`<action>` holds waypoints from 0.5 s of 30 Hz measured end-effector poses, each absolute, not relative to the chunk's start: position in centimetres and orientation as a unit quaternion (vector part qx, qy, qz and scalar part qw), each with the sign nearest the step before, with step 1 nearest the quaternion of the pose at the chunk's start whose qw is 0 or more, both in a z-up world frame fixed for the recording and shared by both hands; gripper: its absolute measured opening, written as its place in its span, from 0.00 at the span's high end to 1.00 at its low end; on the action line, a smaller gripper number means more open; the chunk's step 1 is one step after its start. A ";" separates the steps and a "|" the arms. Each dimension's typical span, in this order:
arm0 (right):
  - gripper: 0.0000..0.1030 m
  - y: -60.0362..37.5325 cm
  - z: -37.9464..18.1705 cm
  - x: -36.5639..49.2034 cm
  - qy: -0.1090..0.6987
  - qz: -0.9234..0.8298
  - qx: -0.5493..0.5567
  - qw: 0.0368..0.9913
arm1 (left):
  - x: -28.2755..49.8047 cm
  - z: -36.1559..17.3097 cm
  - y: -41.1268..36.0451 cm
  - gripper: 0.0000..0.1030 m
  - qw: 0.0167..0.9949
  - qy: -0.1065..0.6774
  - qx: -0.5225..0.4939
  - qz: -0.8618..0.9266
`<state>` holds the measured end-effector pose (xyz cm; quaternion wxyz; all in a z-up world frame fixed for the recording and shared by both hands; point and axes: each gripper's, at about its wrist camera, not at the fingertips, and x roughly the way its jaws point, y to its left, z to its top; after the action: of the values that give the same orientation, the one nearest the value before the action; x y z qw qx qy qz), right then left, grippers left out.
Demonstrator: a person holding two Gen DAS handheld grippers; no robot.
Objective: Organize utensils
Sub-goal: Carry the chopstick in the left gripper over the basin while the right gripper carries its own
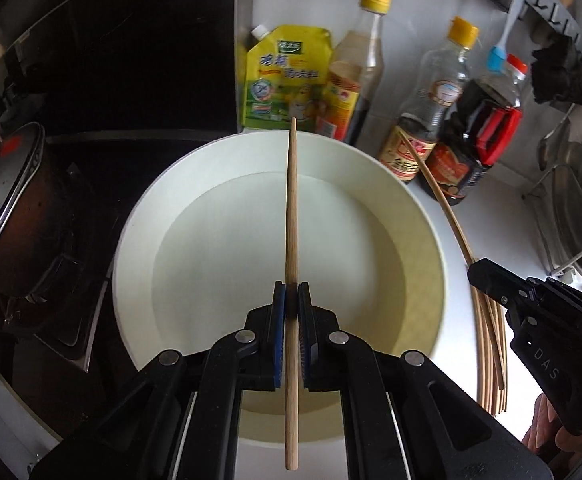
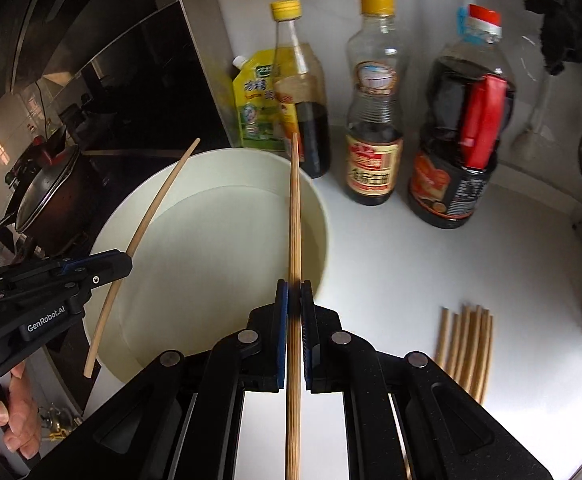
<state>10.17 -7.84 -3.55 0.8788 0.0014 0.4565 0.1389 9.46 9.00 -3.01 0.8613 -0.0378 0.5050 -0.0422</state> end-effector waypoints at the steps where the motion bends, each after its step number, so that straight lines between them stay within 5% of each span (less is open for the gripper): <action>1: 0.94 -6.7 -4.0 10.7 0.462 0.146 -0.002 0.875 | 9.9 -3.6 9.8 0.93 0.858 0.510 -0.038 -0.037; 15: 0.94 0.0 -10.1 15.5 0.541 0.138 0.005 0.829 | 12.8 -9.1 12.6 0.93 0.824 0.564 -0.036 -0.039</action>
<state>15.55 0.01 -10.05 0.8293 0.0052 0.5414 0.1382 12.77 12.56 -9.06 0.8243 -0.0365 0.5636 -0.0389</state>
